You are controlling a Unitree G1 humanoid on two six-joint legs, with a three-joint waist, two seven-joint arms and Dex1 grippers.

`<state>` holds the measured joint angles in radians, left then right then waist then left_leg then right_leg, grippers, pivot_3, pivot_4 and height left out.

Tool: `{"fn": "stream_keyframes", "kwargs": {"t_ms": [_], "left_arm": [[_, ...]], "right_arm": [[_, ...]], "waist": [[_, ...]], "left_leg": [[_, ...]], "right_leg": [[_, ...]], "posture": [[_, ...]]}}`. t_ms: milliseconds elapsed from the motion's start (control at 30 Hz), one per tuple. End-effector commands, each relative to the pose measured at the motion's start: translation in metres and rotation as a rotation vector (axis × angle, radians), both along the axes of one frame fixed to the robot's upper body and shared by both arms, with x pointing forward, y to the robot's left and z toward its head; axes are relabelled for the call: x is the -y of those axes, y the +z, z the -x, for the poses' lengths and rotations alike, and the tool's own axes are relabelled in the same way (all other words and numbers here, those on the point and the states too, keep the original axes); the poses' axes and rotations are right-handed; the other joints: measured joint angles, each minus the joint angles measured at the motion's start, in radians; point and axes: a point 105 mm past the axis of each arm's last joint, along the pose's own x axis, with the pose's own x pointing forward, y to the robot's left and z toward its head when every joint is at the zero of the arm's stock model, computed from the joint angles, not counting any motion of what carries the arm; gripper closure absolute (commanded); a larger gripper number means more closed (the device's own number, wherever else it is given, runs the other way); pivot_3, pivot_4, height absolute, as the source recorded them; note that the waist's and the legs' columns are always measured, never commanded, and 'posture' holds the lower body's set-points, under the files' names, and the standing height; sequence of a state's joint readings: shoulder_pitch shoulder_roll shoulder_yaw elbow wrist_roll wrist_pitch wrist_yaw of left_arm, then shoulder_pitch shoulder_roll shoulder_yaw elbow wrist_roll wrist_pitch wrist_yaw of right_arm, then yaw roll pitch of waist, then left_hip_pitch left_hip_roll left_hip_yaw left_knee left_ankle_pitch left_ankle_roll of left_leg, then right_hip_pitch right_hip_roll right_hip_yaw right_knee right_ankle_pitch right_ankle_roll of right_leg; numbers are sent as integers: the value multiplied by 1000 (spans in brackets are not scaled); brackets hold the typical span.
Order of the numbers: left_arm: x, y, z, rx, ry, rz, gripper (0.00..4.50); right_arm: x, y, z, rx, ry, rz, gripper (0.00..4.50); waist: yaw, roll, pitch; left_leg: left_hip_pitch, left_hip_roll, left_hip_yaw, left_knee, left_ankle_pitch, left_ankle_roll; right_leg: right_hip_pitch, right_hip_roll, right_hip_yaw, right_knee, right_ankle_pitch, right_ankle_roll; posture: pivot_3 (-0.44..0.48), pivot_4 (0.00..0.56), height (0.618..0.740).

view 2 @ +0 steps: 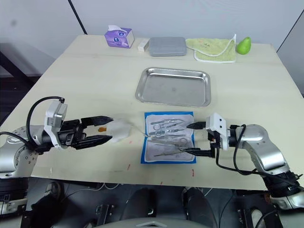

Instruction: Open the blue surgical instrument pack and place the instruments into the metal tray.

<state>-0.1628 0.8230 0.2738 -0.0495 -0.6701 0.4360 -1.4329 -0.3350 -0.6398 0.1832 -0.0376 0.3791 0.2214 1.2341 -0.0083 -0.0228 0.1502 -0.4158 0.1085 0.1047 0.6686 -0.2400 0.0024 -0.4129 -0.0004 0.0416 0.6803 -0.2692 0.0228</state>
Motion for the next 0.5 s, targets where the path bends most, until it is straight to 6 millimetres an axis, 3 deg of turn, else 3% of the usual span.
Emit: {"fn": "stream_keyframes", "kwargs": {"t_ms": [33,500], "left_arm": [[5,8,3,40,-9,8,680],[19,7,7,30,-81,17,680]], "right_arm": [[1,-5,-5,27,23,11,28],[7,-20,-22,20,20,14,28]], "waist": [[1,0,0],[-3,1,0]], "left_leg": [[0,0,0,0,0,0],[0,0,1,0,0,0]], "right_leg": [[0,0,0,0,0,0],[0,0,0,0,0,0]], "posture": [[0,150,740],[0,150,740]]}}
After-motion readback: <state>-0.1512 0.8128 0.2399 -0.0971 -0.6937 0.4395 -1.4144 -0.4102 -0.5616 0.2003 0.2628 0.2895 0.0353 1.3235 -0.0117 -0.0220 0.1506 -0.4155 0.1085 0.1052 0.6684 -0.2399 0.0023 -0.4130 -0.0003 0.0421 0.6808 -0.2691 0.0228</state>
